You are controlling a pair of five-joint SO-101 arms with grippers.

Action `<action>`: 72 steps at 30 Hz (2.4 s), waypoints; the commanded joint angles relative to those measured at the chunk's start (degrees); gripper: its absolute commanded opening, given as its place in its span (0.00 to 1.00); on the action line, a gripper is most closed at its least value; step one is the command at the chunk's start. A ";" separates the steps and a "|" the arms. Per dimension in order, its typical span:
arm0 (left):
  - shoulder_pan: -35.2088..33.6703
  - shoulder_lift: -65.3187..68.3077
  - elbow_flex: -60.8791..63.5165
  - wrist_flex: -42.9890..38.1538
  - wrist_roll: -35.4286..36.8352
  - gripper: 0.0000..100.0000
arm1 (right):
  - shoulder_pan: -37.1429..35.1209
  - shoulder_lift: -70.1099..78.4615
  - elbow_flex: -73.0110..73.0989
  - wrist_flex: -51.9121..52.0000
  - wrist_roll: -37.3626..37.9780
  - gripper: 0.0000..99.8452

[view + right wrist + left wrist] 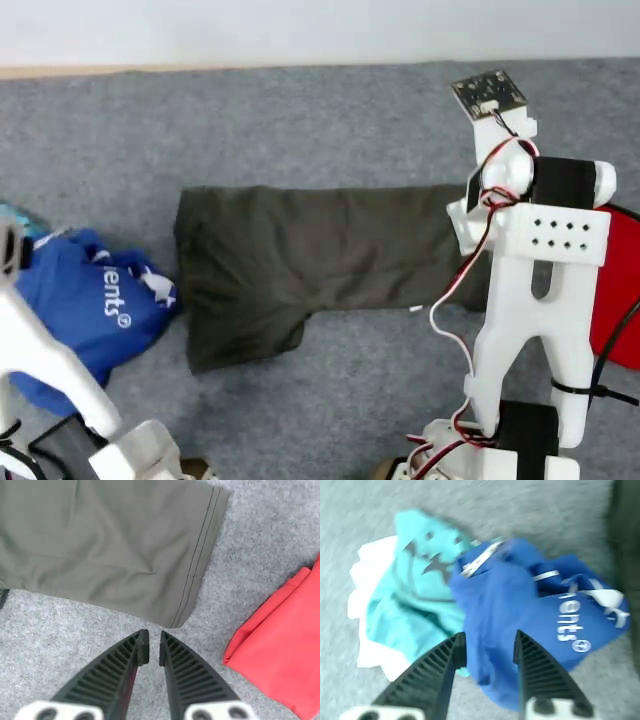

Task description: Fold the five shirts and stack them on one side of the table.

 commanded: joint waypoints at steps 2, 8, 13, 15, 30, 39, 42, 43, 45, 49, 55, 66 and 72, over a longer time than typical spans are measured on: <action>8.70 -3.96 6.81 1.76 0.62 0.16 | 0.31 -2.15 -0.44 2.51 -0.62 0.05; 21.45 -8.26 18.33 1.58 0.62 0.16 | 0.22 -4.26 2.64 2.51 -0.53 0.05; 20.31 -12.75 19.47 0.35 2.99 0.14 | -6.81 -11.38 13.10 2.42 -0.18 0.05; 15.65 -13.98 19.47 0.26 3.25 0.13 | -11.38 -13.67 16.88 2.33 -0.18 0.05; -23.03 -5.54 19.30 -12.48 3.16 0.14 | -47.08 -1.10 19.43 -8.40 -0.18 0.24; -26.20 -4.13 19.30 -12.57 3.16 0.13 | -60.70 11.65 19.43 -21.14 -0.09 0.25; -26.20 -4.13 19.30 -12.48 3.25 0.13 | -62.37 15.52 19.43 -23.16 2.37 0.25; -26.20 -4.13 19.30 -12.31 3.25 0.13 | -62.46 16.66 19.43 -24.22 3.52 0.25; -26.20 -4.13 19.30 -12.31 3.25 0.13 | -62.46 18.68 19.43 -26.42 5.54 0.25; -26.20 -4.13 19.30 -12.40 3.34 0.13 | -62.29 22.46 19.43 -29.14 8.35 0.25; -26.20 -3.87 19.56 -12.40 3.43 0.13 | -62.29 27.38 19.43 -32.66 9.23 0.25; -26.20 -3.78 19.56 -12.48 3.43 0.13 | -60.35 34.77 14.68 -32.92 9.23 0.24; -26.20 -3.78 19.56 -12.48 3.43 0.13 | -60.00 36.88 11.43 -32.84 9.23 0.15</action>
